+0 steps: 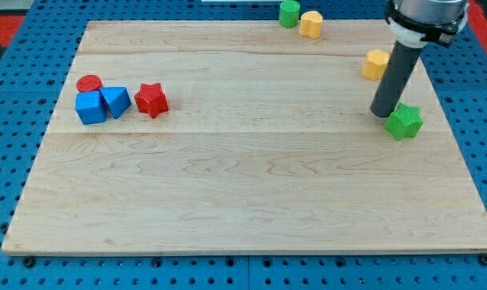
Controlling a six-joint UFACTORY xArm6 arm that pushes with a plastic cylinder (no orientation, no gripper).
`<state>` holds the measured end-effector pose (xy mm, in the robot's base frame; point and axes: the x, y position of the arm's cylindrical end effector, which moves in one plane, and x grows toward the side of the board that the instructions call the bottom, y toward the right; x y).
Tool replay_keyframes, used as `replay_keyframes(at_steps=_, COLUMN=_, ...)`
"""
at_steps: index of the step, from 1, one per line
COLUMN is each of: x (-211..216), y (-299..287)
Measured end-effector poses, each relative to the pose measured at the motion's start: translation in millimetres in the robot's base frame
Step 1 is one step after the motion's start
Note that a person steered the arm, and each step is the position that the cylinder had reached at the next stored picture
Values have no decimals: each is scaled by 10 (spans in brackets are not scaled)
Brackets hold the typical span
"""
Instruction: Push the green star to the bottom right corner
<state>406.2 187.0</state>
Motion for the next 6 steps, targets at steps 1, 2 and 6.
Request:
replay_keyframes(at_steps=1, x=-134, y=262)
replay_keyframes(at_steps=2, x=284, y=629)
replay_keyframes(at_steps=6, x=460, y=1045)
